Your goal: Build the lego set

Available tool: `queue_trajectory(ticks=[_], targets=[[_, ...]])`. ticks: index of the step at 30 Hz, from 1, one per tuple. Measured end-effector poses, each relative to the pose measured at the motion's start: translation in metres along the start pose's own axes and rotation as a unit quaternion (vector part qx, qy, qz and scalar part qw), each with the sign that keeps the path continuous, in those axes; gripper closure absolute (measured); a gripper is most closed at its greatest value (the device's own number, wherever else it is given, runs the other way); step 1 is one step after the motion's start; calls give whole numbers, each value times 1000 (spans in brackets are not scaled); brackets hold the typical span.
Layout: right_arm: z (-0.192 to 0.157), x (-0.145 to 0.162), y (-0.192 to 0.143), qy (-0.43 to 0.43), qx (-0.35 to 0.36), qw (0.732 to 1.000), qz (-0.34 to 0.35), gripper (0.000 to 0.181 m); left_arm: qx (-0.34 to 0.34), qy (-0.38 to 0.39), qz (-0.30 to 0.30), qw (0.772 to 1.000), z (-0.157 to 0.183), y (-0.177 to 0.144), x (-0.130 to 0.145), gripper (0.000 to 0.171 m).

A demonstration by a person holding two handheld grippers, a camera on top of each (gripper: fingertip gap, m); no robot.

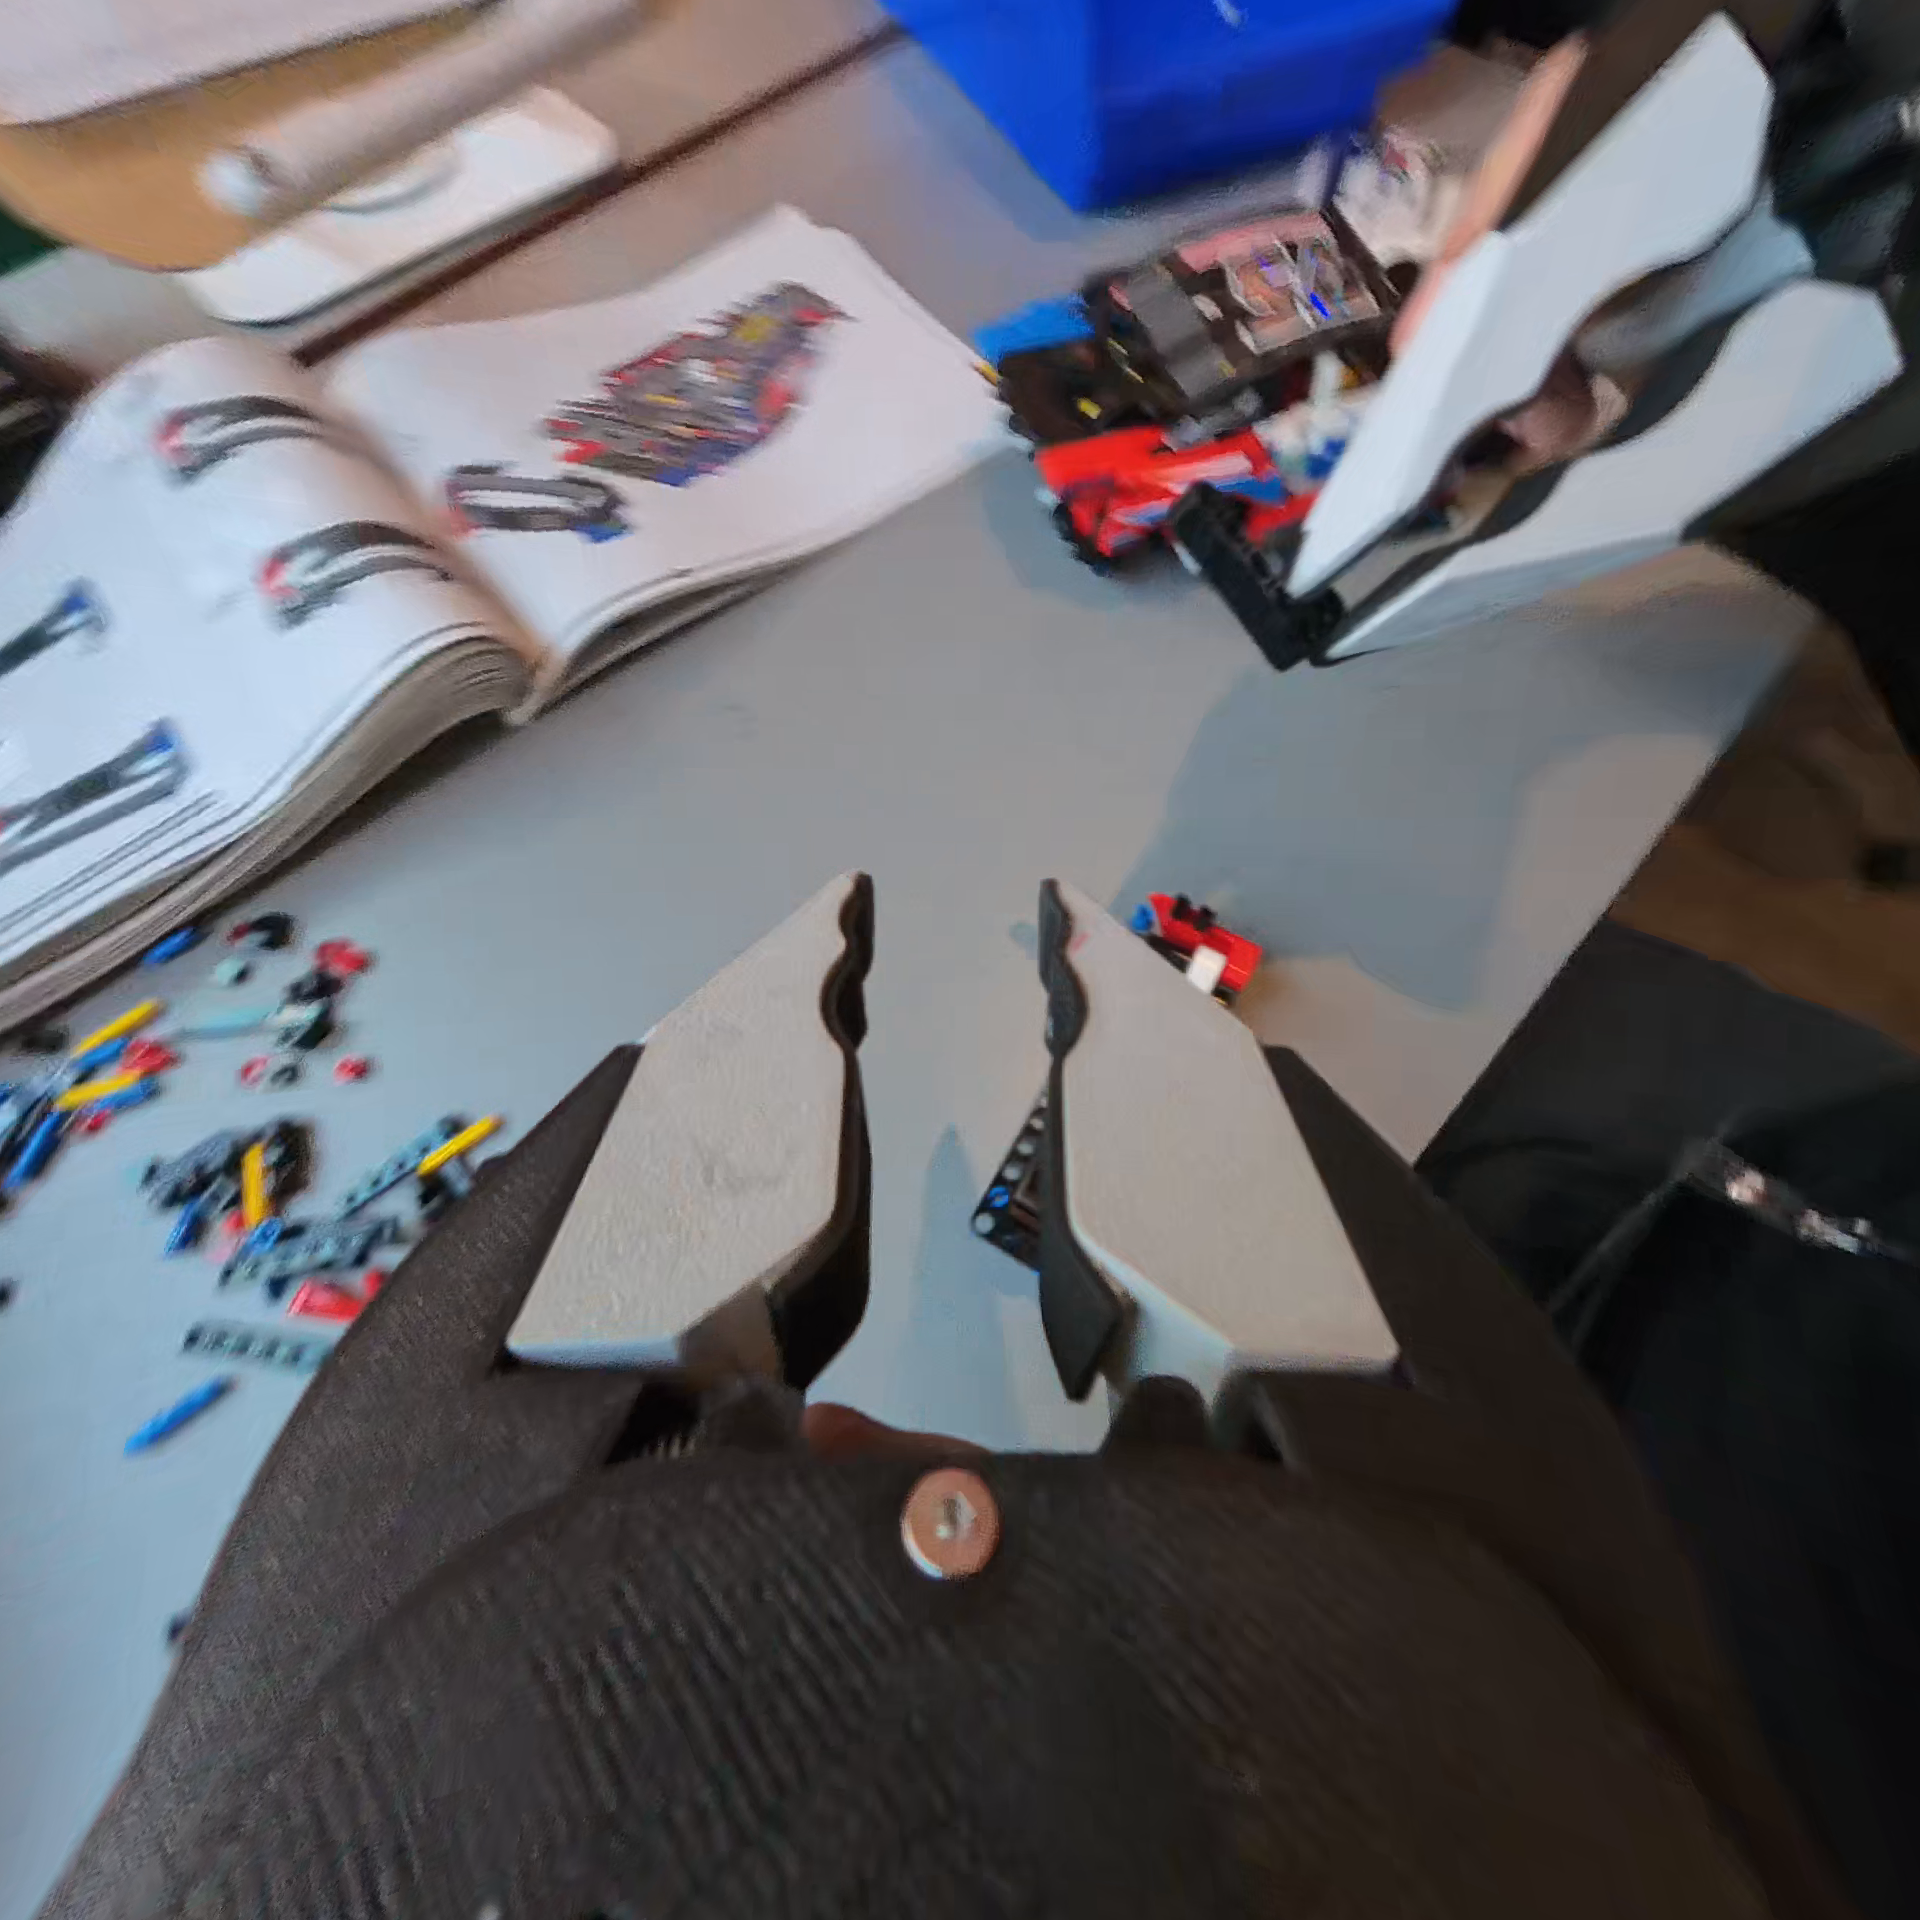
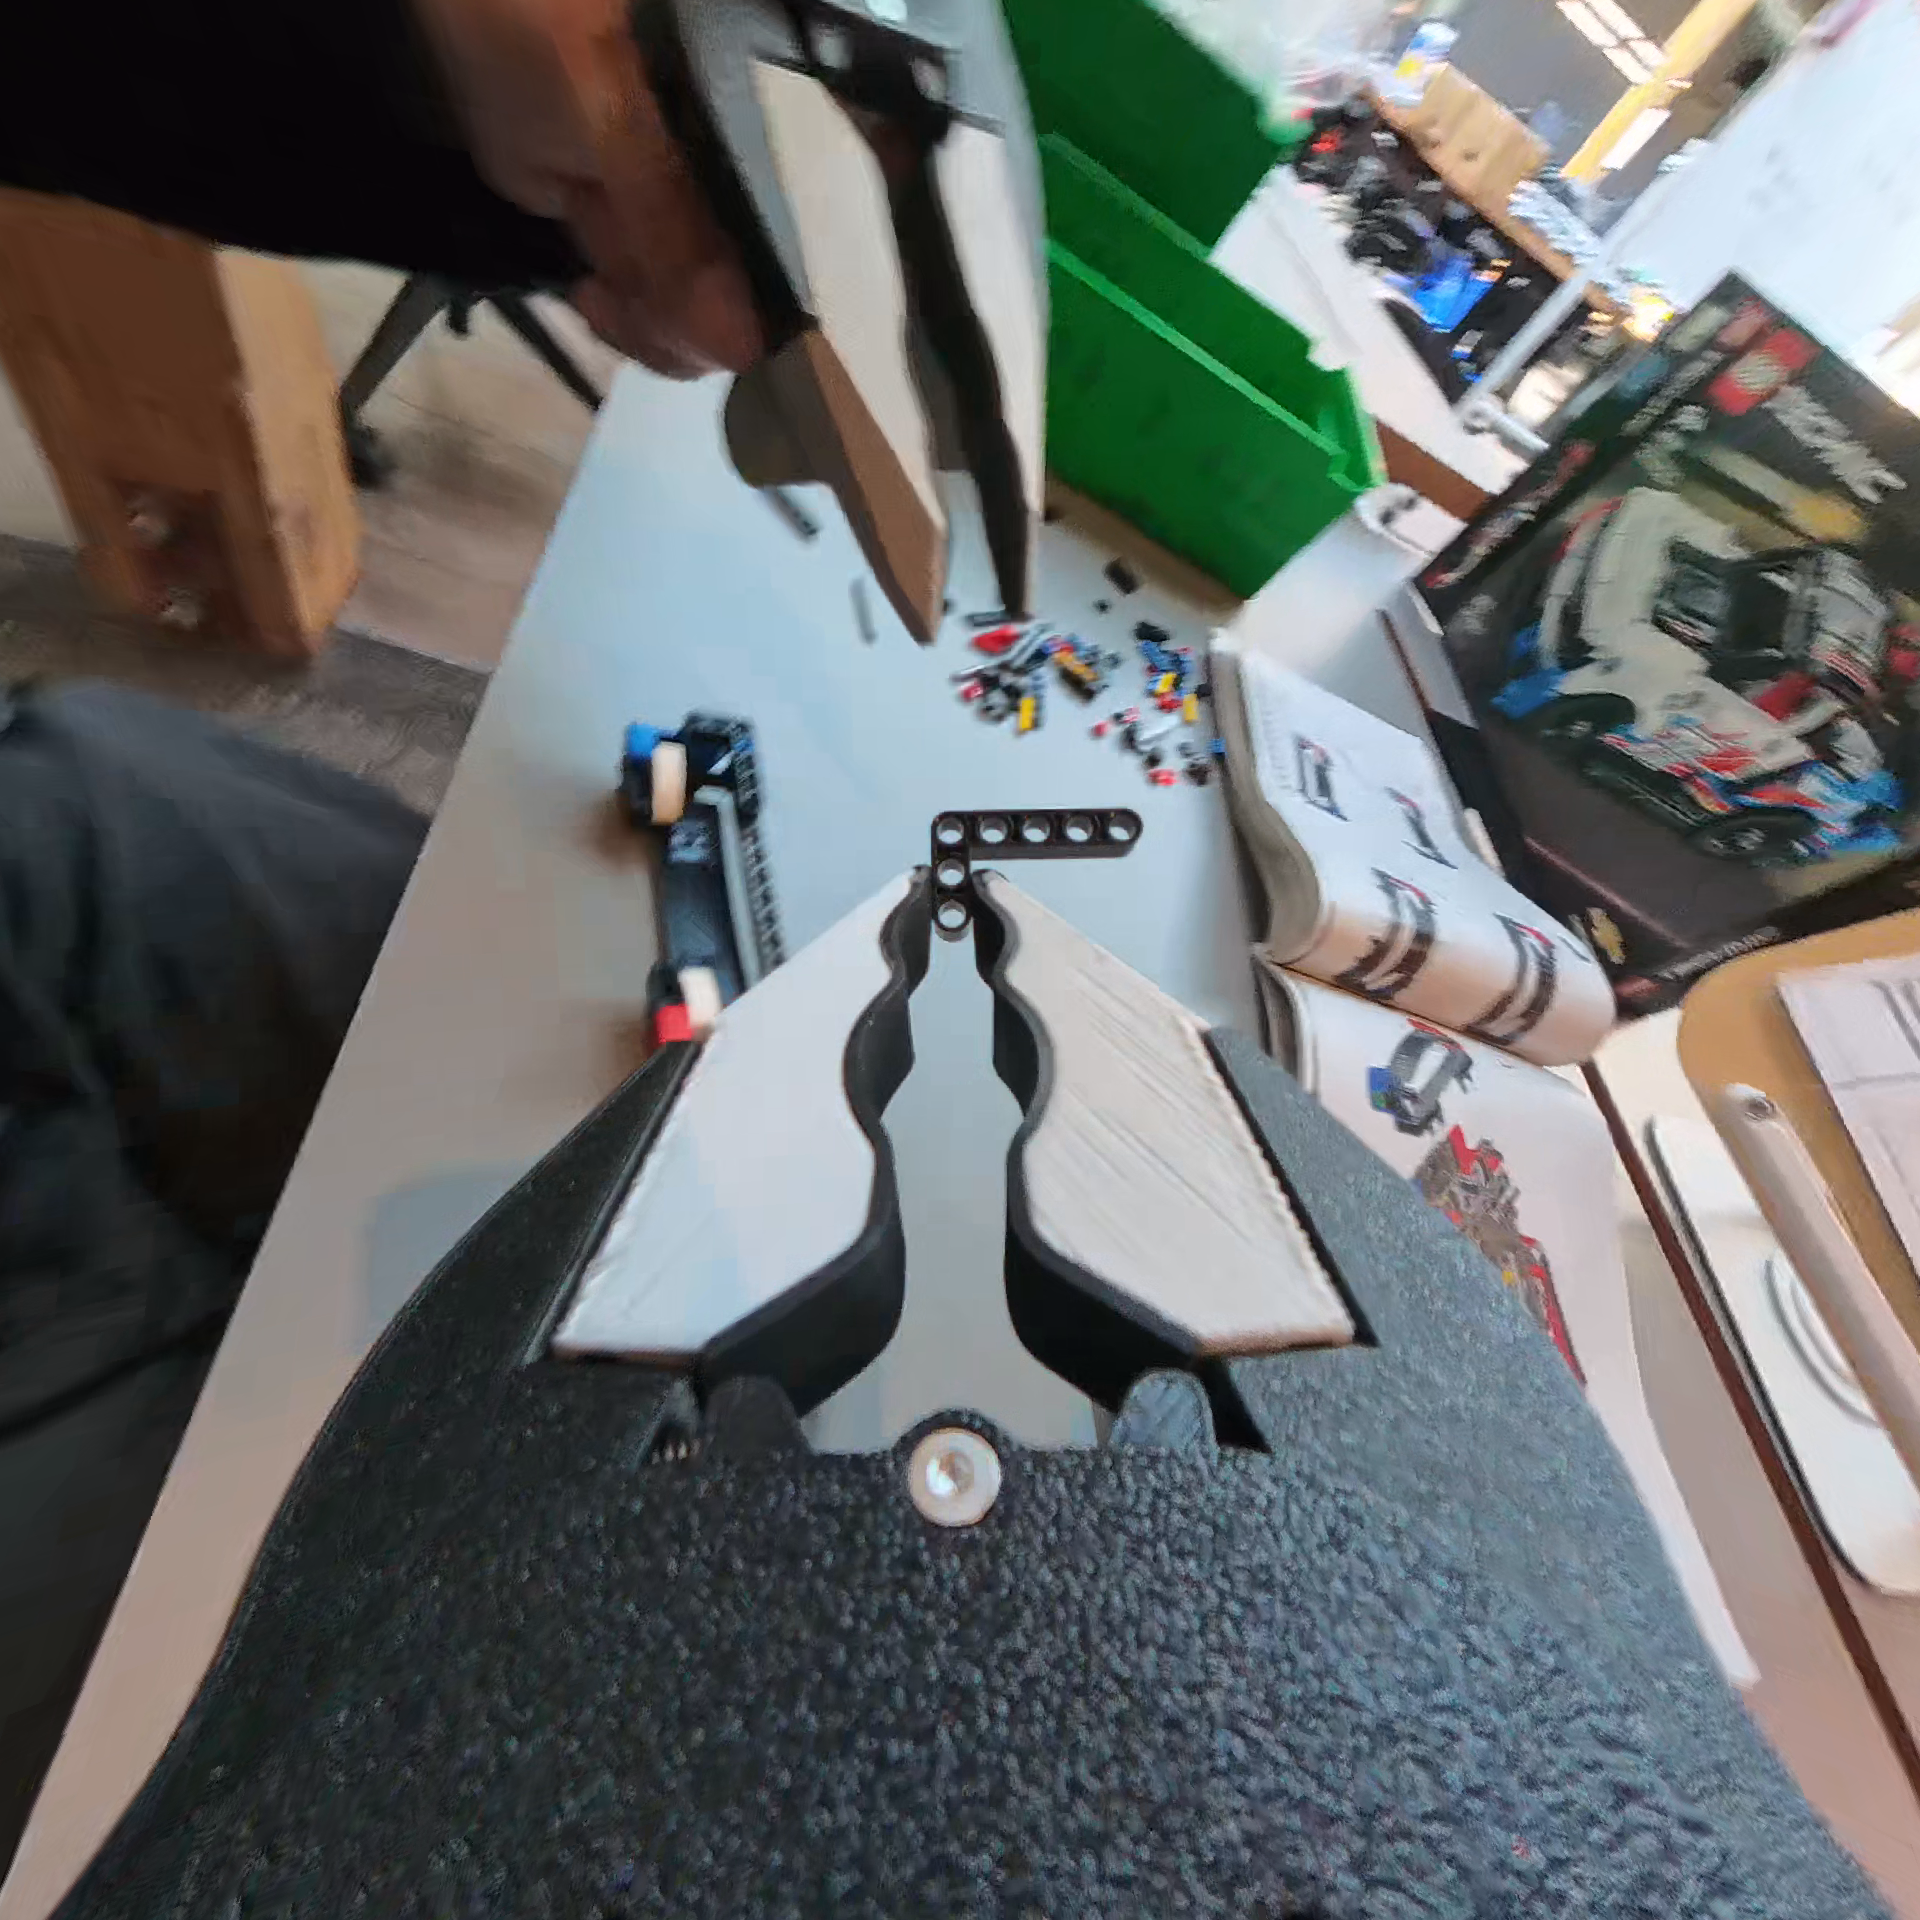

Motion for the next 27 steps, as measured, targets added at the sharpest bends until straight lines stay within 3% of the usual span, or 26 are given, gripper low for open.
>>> queue_trajectory(ticks=[2, 4, 7, 9, 12, 16, 19, 21, 22, 27], targets=[[3, -7, 7, 27, 10, 1000, 9, 174, 0, -56, 41, 998, -6, -20, -3, 140], [-5, -14, 12, 16, 20, 999, 35, 174, 49, -106, 60, 991, 8, -24, 2, 138], [-20, -26, 17, -19, 56, 994, 94, 174, 119, -155, 71, 978, 31, -12, 14, 132], [-25, -25, 21, -22, 80, 991, 101, 174, 179, -178, 89, 963, 49, -2, 15, 135], [-30, -24, 23, -15, 91, 990, 109, 174, 211, -199, 108, 951, 60, 10, 13, 140], [-32, -23, 20, -26, 103, 987, 117, 174, 192, -196, 123, 954, 56, 18, 8, 140], [-31, -16, 21, -38, 115, 987, 108, 174, 210, -209, 152, 943, 56, 15, -3, 142], [-31, -13, 22, -45, 126, 985, 108, 174, 210, -205, 152, 944, 56, 16, -8, 157], [-31, -11, 23, -46, 131, 984, 108, 174, 202, -198, 147, 948, 56, 18, -9, 165], [-23, -4, 26, -26, 140, 984, 107, 173, 126, -138, 129, 974, 51, 26, -13, 165]])
Point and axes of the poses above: each gripper's, where its closed fingertips meet, y out along the fingers, x out of its underside, z = x × y across the jaws, the point moved 2 cm from there along -y, back along the fingers, and after that the axes turned 7 degrees about x, right-handed, at the moved point
